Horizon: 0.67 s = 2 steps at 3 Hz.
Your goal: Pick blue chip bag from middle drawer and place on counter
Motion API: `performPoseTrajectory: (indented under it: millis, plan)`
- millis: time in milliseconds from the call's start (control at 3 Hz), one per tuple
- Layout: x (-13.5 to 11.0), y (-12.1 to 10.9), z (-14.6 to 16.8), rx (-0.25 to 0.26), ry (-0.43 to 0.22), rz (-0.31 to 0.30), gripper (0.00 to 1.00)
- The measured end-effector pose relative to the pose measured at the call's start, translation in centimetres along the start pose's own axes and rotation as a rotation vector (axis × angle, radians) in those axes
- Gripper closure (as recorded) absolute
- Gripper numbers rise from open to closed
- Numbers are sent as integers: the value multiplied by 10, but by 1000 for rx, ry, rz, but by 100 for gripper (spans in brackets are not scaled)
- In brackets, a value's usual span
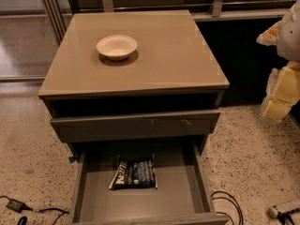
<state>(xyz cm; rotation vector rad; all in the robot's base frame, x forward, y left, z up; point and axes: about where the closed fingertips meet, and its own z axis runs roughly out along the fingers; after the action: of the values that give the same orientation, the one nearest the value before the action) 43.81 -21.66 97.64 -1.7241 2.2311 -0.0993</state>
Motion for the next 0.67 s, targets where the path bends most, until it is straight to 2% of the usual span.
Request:
performPoseTrajectory:
  millis: [333, 667]
  plan:
    - [-4, 11, 0, 3, -23, -16, 0]
    - [-17, 24, 21, -27, -69, -49, 0]
